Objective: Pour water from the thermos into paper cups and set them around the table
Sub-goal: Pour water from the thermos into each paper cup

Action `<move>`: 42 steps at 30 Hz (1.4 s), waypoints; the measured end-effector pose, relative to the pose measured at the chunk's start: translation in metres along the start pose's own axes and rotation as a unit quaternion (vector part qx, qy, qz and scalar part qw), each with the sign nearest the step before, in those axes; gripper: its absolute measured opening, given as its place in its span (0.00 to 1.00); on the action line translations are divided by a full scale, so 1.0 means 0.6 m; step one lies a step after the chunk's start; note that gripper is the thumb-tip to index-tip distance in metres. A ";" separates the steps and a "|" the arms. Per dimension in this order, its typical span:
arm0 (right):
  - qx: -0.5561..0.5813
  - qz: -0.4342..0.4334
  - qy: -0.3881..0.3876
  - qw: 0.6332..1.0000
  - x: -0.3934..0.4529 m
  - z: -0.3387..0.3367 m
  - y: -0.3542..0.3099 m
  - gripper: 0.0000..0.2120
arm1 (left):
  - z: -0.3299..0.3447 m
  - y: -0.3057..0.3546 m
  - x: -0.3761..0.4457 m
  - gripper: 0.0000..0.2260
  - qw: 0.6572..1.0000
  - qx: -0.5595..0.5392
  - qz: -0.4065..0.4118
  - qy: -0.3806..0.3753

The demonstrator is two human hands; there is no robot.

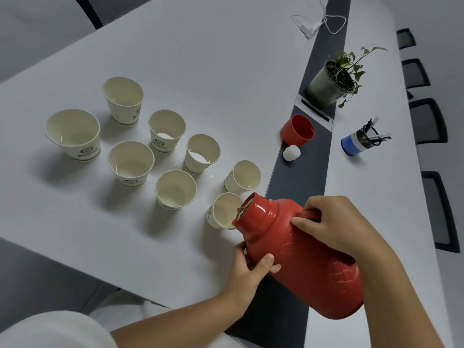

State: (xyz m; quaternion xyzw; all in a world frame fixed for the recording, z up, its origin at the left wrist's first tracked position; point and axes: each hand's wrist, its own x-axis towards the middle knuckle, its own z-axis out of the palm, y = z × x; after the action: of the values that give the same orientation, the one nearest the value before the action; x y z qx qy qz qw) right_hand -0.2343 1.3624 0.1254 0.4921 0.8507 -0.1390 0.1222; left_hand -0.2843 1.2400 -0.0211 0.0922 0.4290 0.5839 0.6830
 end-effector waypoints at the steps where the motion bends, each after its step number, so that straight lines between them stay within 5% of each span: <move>1: 0.000 0.002 -0.001 1.000 0.001 0.000 -0.001 0.11 | 0.000 0.001 0.000 0.23 1.000 -0.001 0.002 0.003; 6: -0.001 0.005 0.003 1.000 0.002 0.000 -0.004 0.12 | 0.001 0.000 0.000 0.31 1.000 -0.009 -0.002 0.014; 10: -0.007 0.002 0.003 1.000 0.004 0.000 -0.006 0.13 | 0.000 -0.003 0.003 0.26 1.000 -0.006 -0.006 0.011; 22: -0.023 -0.010 -0.003 1.000 0.008 -0.002 -0.013 0.14 | -0.002 -0.011 0.004 0.29 1.000 -0.023 0.000 0.004; 26: -0.025 -0.010 -0.004 1.000 0.008 -0.002 -0.014 0.14 | -0.003 -0.013 0.006 0.40 1.000 -0.017 -0.002 0.011; 30: -0.029 -0.007 -0.011 1.000 0.006 -0.001 -0.012 0.14 | -0.005 -0.013 0.006 0.31 1.000 -0.022 0.002 0.002; 42: -0.036 -0.018 -0.017 0.999 0.010 -0.002 -0.017 0.14 | -0.006 -0.009 0.002 0.29 0.999 -0.037 0.000 -0.014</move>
State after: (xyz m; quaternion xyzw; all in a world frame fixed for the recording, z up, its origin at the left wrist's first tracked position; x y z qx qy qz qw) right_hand -0.2463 1.3626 0.1256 0.4692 0.8619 -0.1185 0.1516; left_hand -0.2831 1.2379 -0.0271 0.0750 0.3975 0.5977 0.6922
